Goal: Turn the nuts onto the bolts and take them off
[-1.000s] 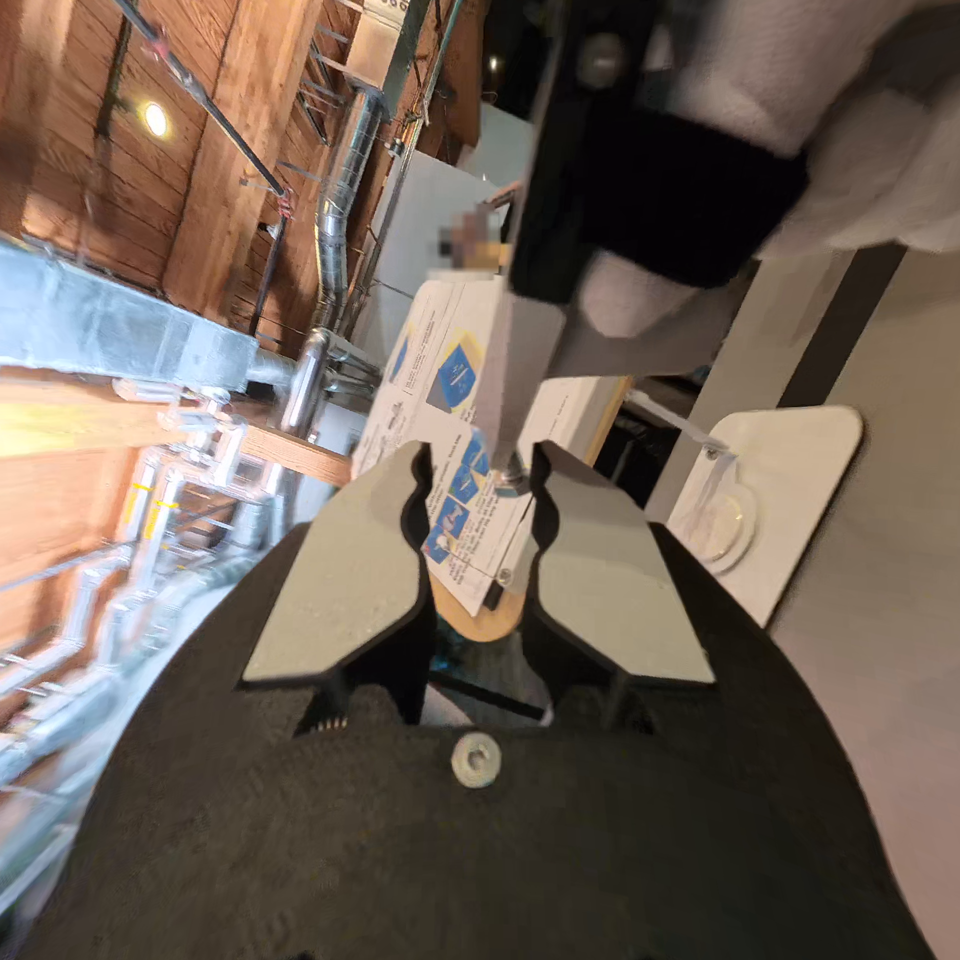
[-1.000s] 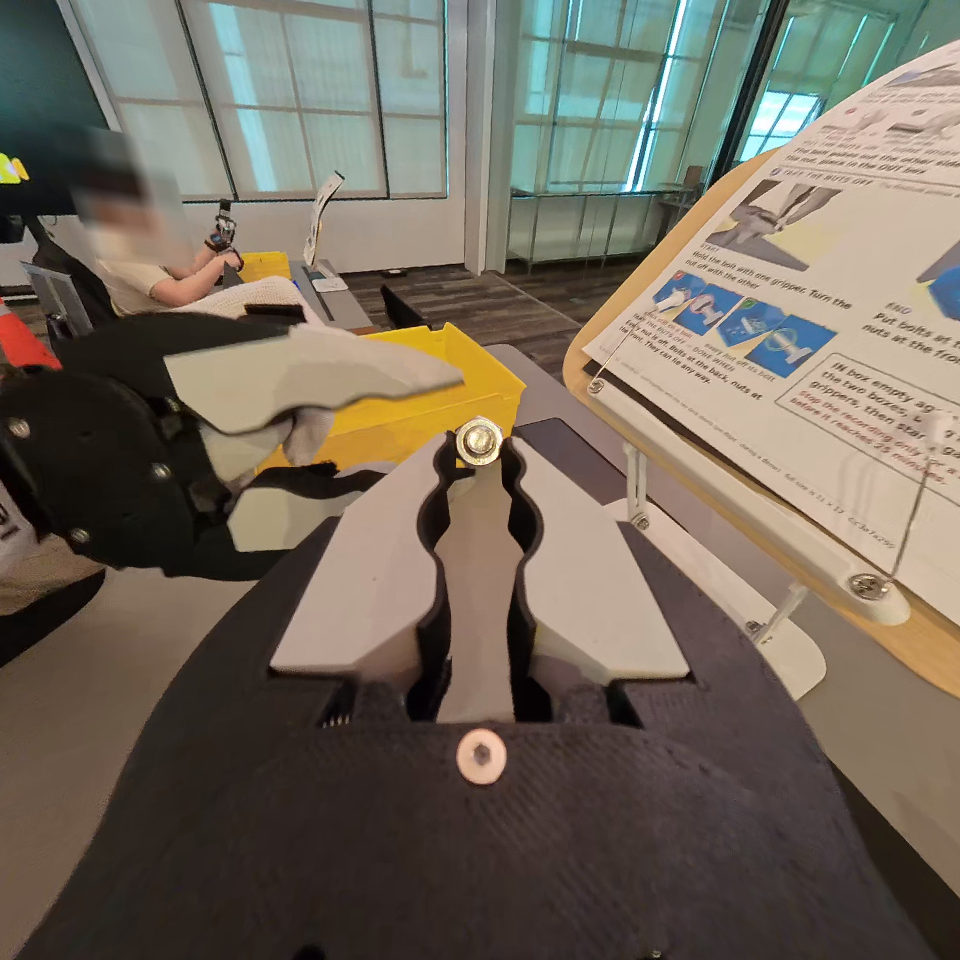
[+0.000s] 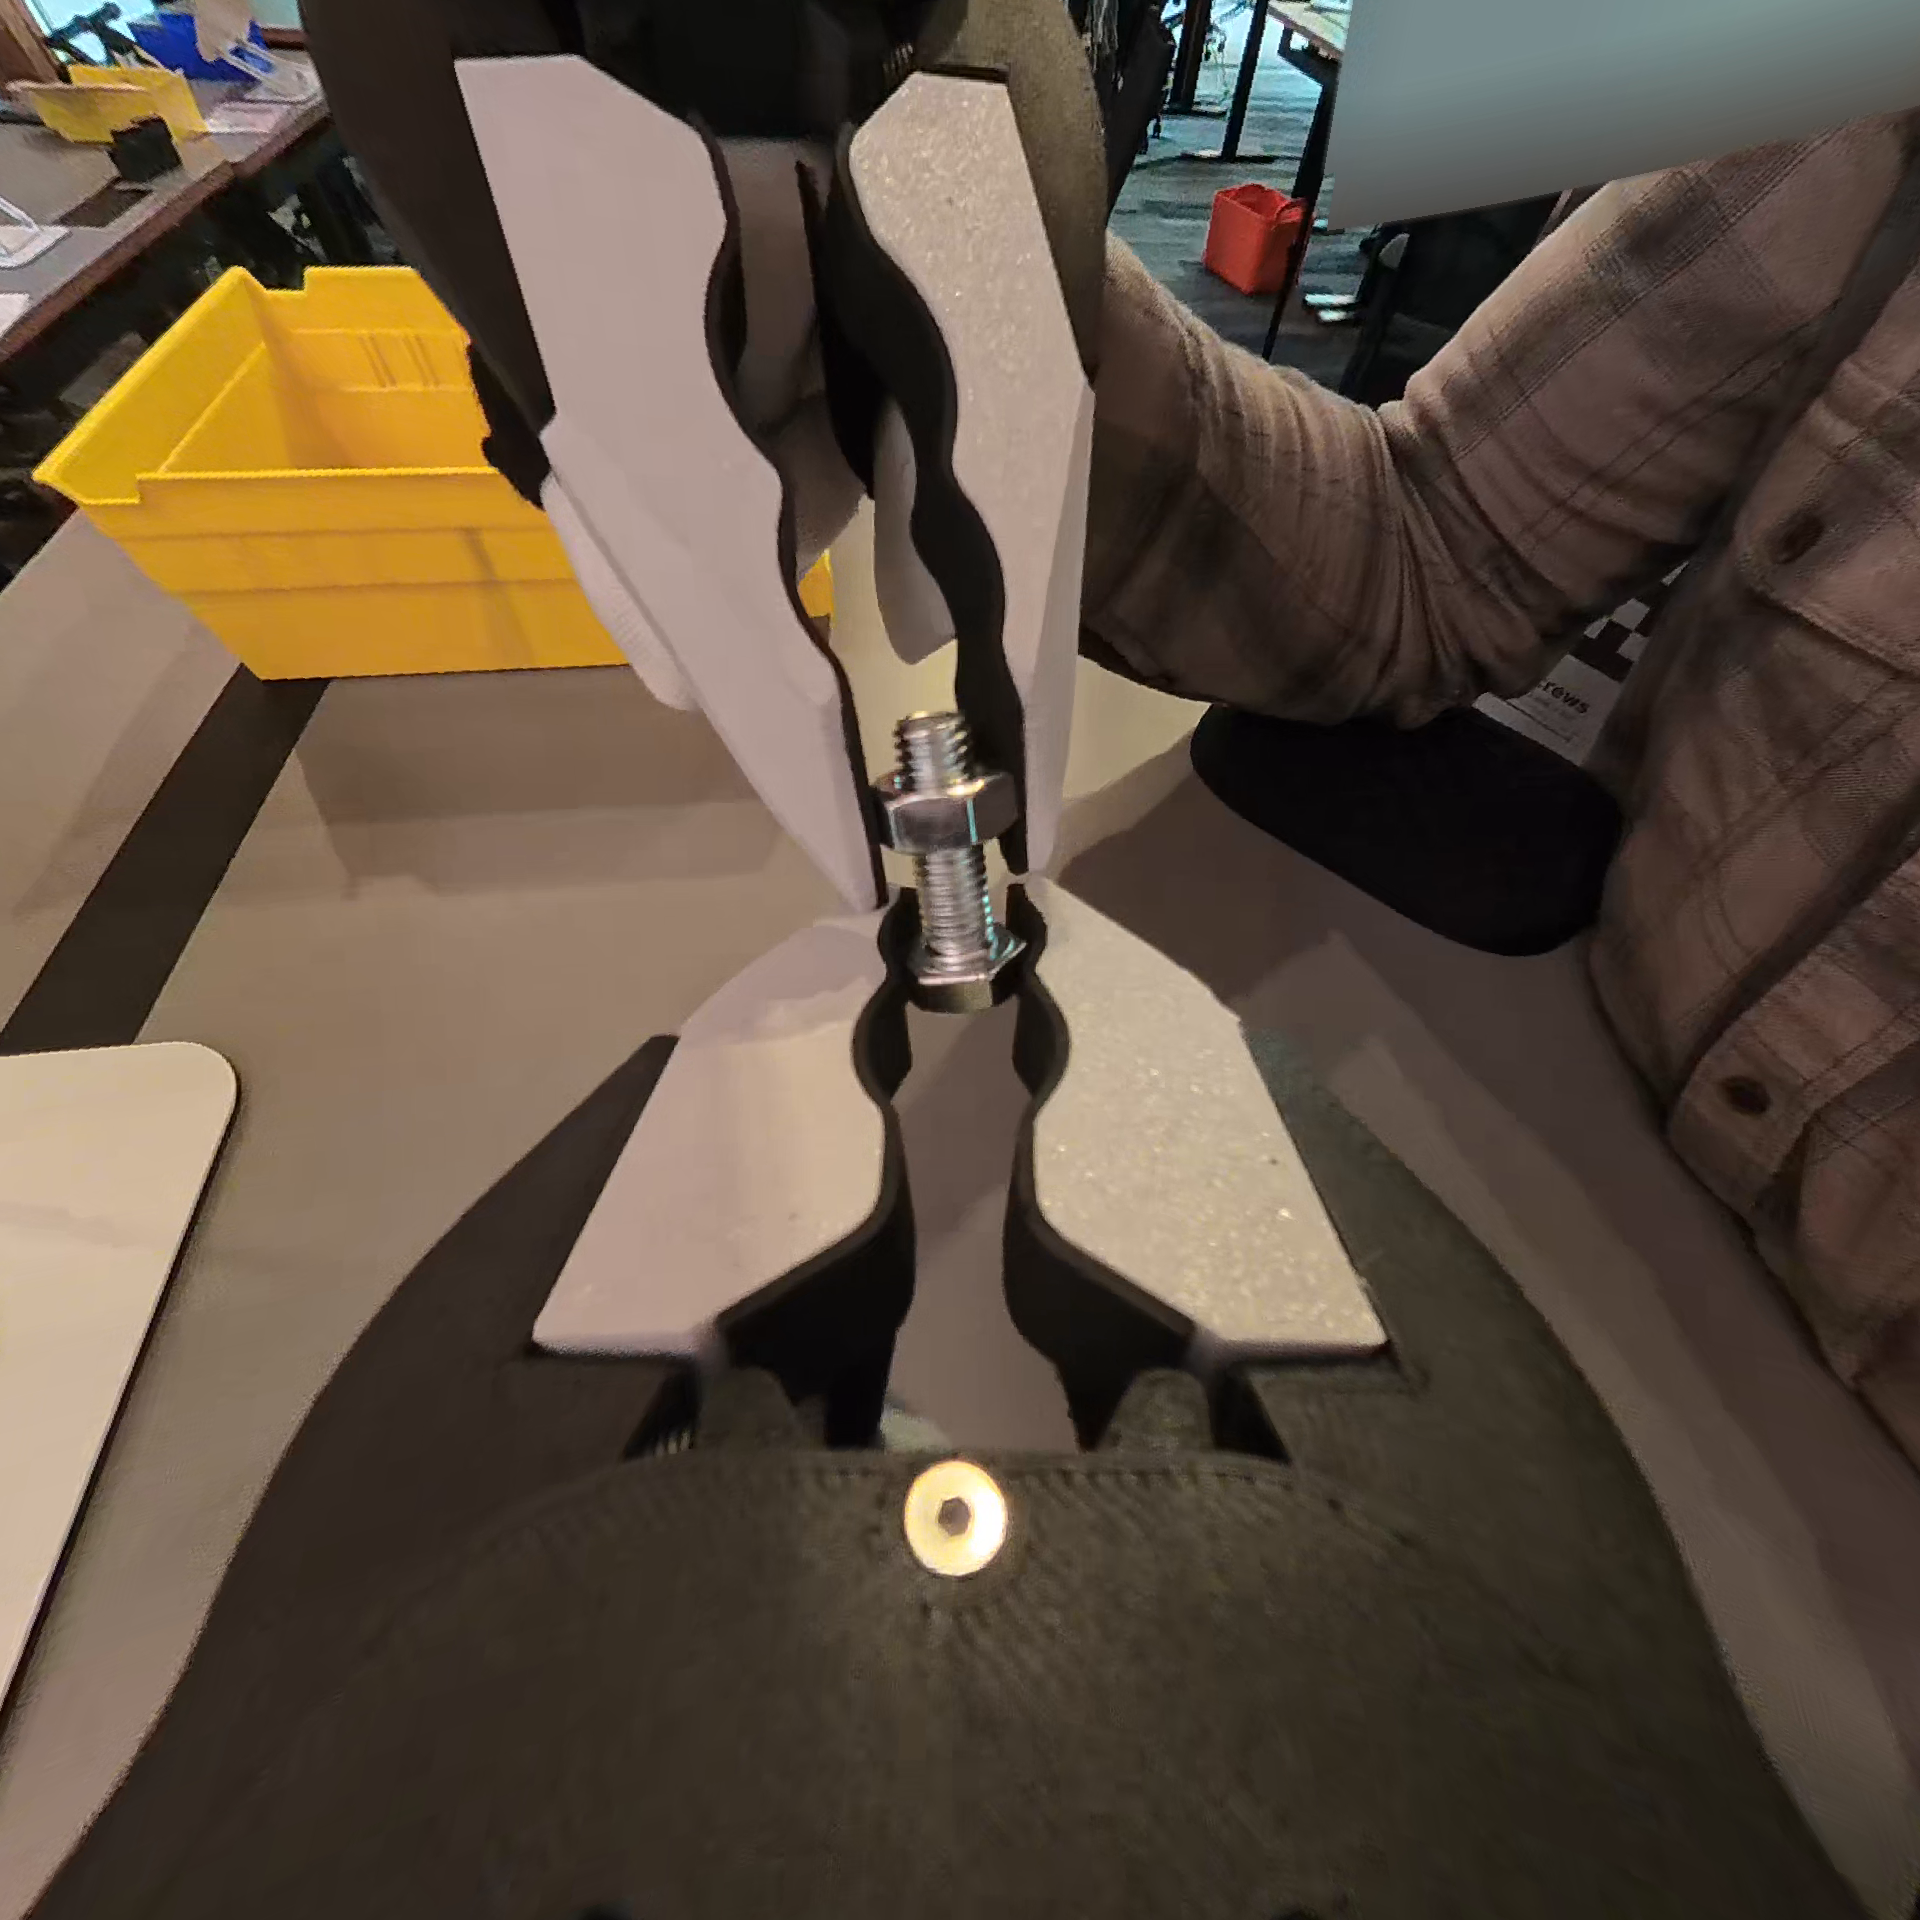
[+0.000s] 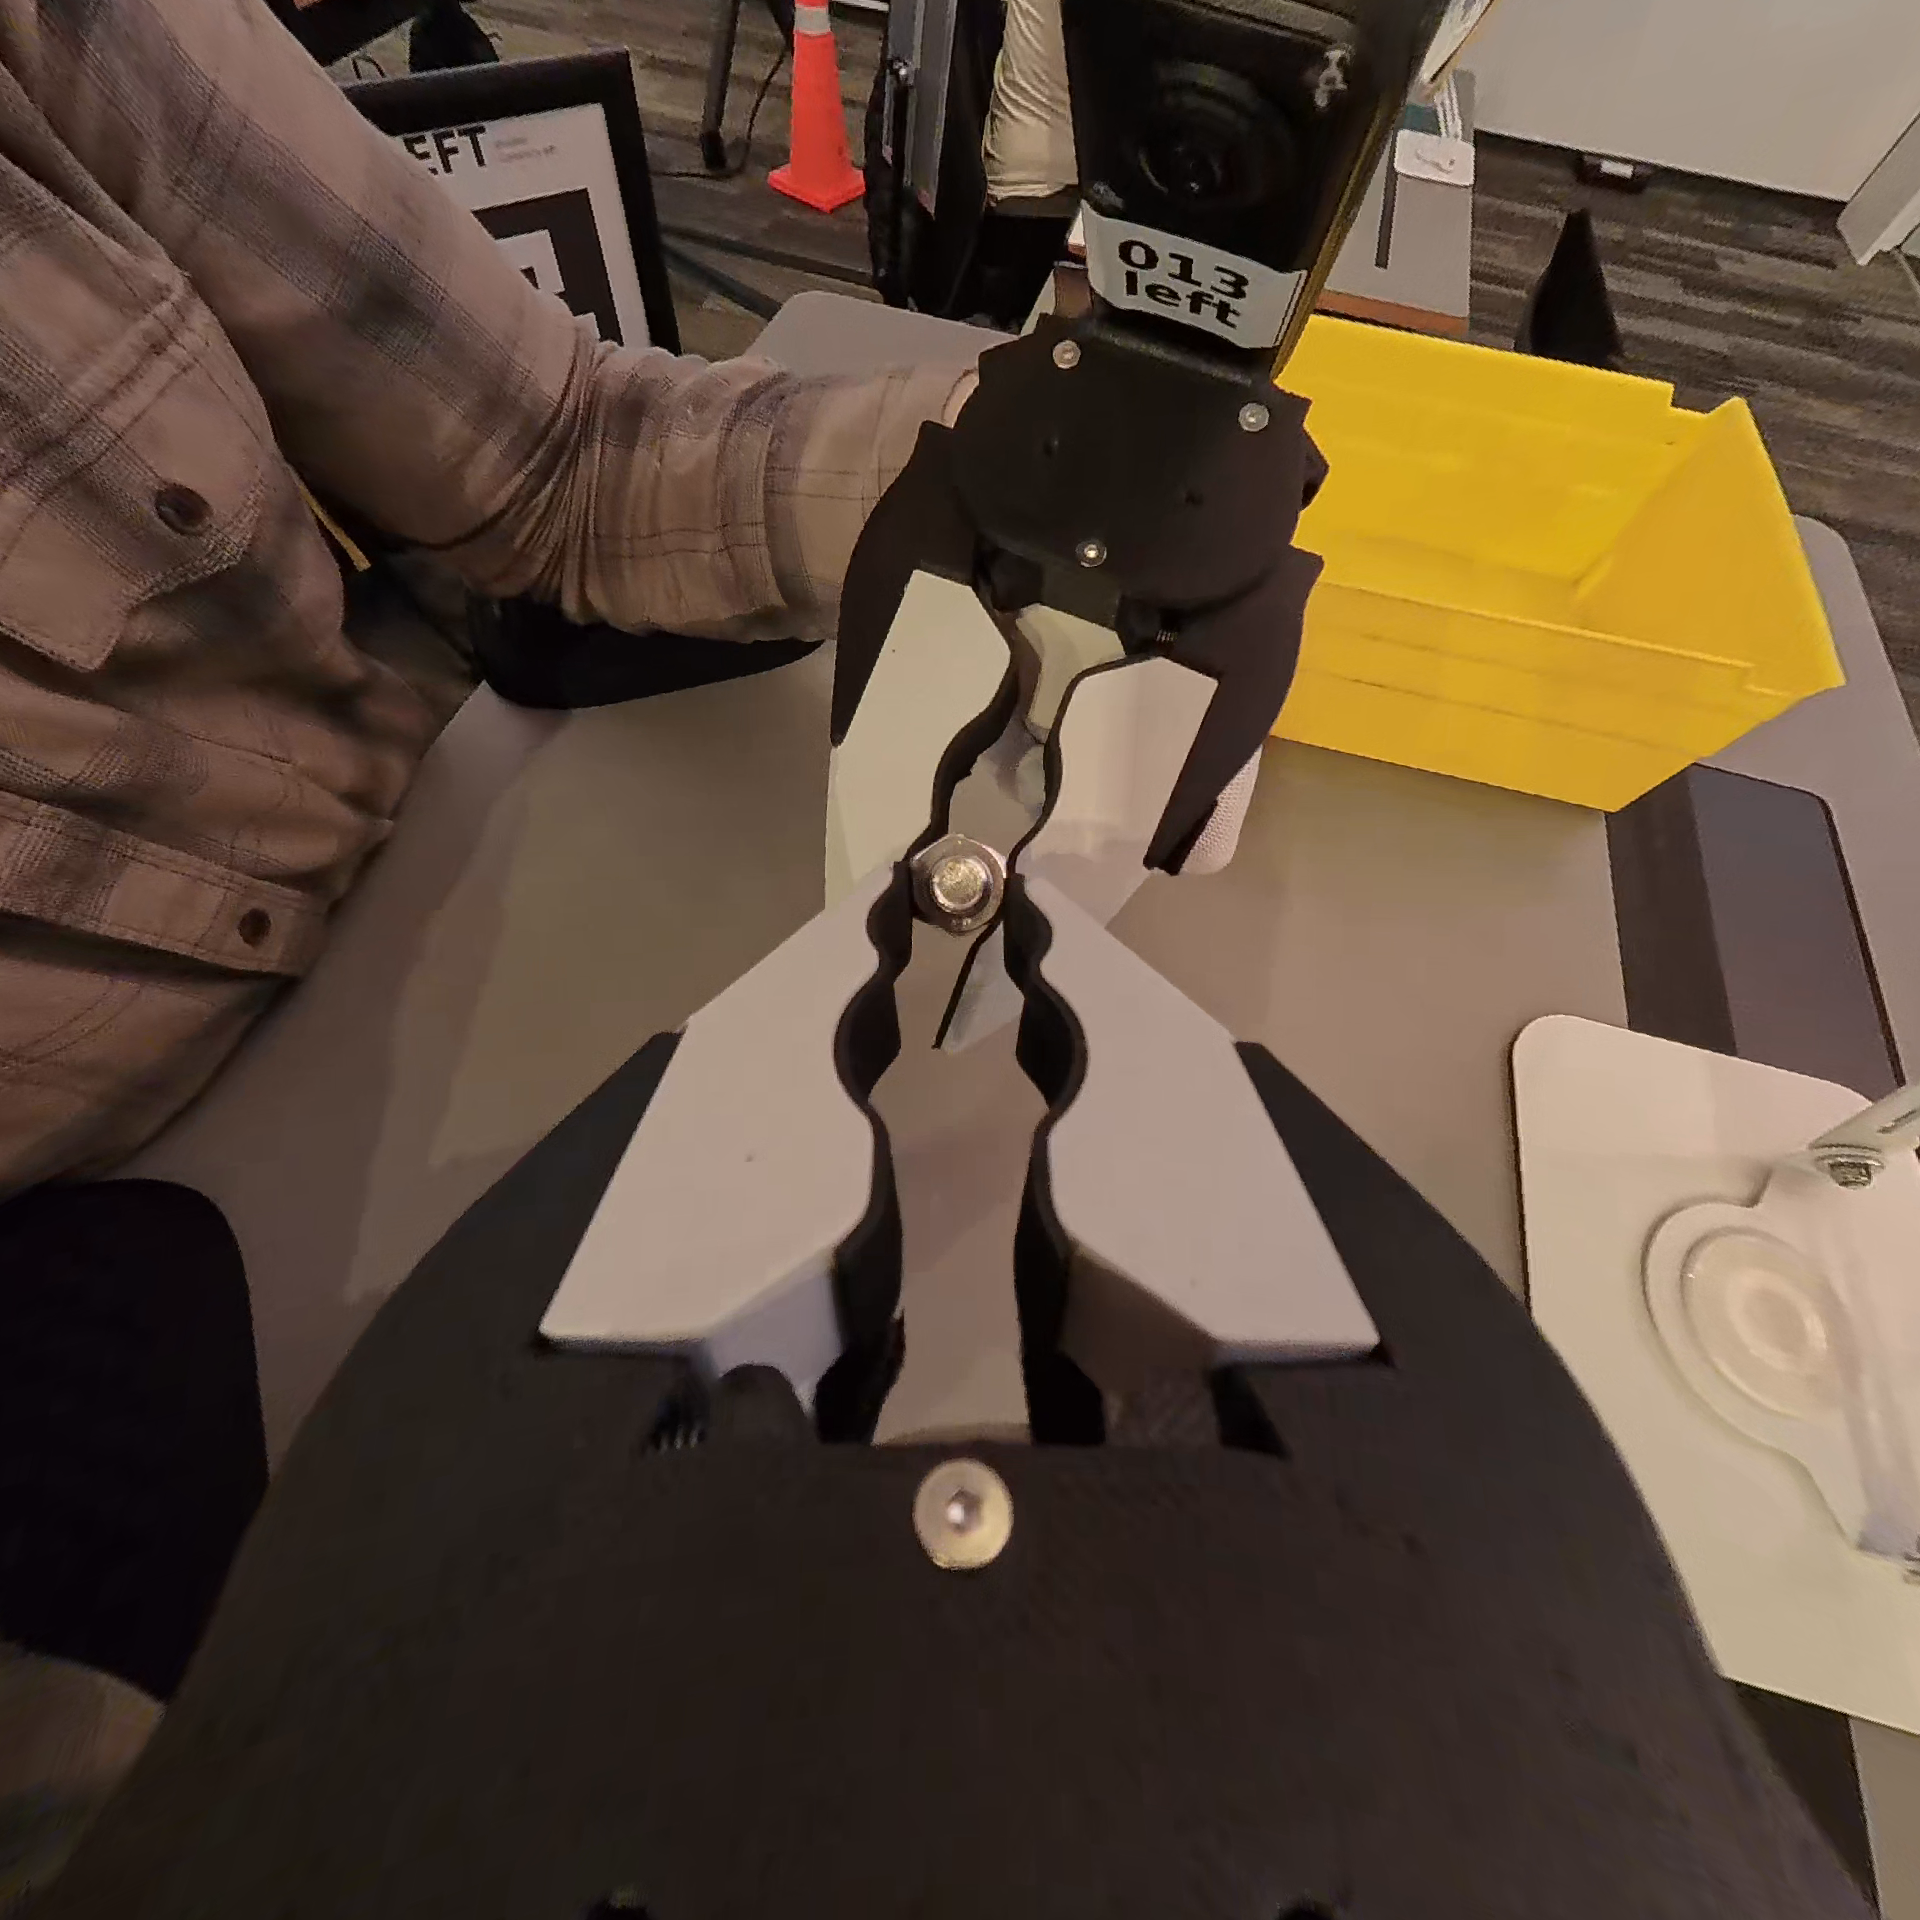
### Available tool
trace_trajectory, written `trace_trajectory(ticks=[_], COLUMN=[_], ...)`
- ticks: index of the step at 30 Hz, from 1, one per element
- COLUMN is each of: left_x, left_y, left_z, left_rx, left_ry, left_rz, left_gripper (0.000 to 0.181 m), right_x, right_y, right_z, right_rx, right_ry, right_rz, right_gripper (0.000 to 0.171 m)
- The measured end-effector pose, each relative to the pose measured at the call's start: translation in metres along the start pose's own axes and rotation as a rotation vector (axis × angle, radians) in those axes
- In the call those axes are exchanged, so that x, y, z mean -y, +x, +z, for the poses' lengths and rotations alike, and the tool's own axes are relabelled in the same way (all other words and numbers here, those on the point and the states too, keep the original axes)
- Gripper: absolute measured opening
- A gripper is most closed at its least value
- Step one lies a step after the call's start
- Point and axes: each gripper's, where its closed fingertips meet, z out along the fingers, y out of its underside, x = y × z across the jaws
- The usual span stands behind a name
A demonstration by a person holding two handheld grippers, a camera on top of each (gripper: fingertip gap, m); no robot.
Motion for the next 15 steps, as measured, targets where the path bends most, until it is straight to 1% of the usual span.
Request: trace_trajectory(ticks=[4, 13, 15], left_x=[-0.007, -0.001, -0.002], left_y=[-0.005, -0.022, -0.035], left_z=[0.003, 0.000, -0.002], left_rx=[0.044, 0.156, 0.240], left_ry=[-0.042, -0.006, -0.023], left_rz=[0.039, 0.095, 0.105], left_gripper=[0.015, 0.015, 0.015], right_x=[-0.005, -0.004, -0.003], right_y=[0.002, 0.014, 0.021], right_z=[0.003, -0.003, -0.006], right_rx=[-0.028, -0.119, -0.168], right_ry=[-0.053, -0.066, -0.059], right_rz=[-0.009, -0.022, -0.035], right_gripper=[0.015, 0.015, 0.034])
